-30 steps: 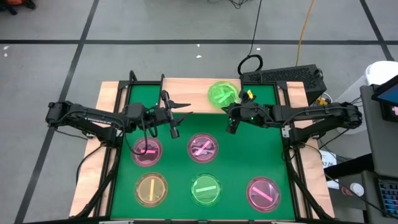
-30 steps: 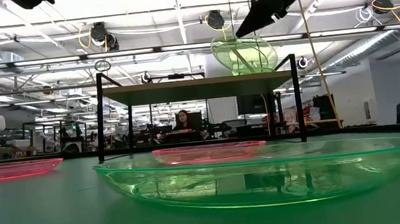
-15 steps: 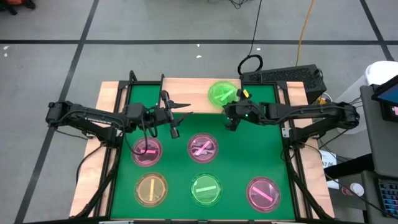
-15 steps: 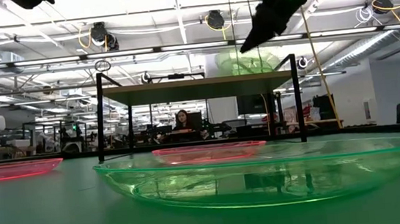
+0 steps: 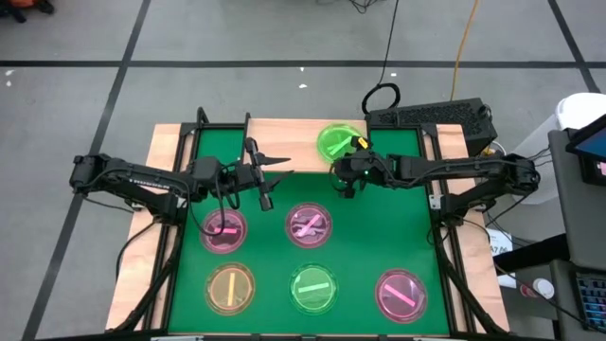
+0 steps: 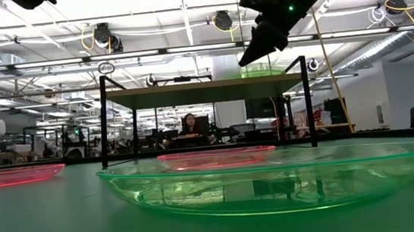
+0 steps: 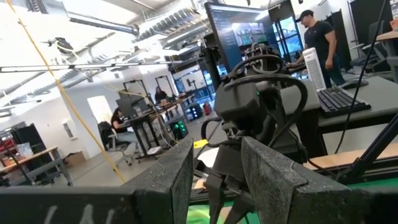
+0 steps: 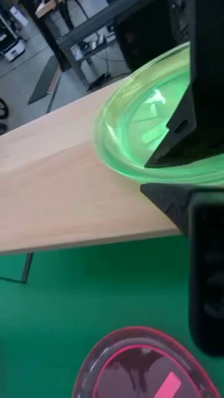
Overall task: Place and stack plates onto a shelf
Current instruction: Stack the green plate on top of the green plate on the shelf, then stack the pink plate on top of the green plate on the shelf
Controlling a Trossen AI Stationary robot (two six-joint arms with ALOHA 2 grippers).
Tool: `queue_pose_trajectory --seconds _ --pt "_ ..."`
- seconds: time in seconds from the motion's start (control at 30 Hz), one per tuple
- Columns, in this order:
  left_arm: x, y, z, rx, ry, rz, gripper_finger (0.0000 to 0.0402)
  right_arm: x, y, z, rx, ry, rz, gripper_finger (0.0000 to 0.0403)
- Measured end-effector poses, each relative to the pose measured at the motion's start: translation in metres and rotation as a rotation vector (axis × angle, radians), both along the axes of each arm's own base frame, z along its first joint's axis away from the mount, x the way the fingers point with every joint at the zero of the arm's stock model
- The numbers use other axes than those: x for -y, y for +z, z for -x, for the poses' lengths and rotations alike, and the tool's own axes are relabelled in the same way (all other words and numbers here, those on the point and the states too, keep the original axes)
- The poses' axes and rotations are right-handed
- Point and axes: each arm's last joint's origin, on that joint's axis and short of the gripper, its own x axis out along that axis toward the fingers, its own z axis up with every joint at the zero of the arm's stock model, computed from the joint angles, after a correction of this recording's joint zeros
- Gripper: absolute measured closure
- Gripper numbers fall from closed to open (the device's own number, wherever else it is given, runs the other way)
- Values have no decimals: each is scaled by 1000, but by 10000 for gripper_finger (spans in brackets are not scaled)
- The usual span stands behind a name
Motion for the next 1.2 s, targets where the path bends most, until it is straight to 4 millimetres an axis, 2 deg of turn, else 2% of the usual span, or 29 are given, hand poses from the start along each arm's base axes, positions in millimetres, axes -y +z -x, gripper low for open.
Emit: queue_pose_trajectory --seconds 0.23,0.4,0.7,0.87,1.07,1.2 --pt "0 0 0 -2 0 0 259 0 4 0 30 -8 -1 314" --pt "0 0 0 -2 0 -1 259 -6 13 5 91 -16 -38 296" --pt "1 0 0 9 -21 62 259 -57 44 23 253 132 -121 297" --pt "6 -1 0 0 -48 75 259 -83 51 32 294 210 -182 298" --pt "17 -10 -2 -93 -88 78 259 -109 48 39 279 275 -253 298" --pt "27 -22 -2 -216 -101 72 259 -126 31 46 275 257 -263 298"
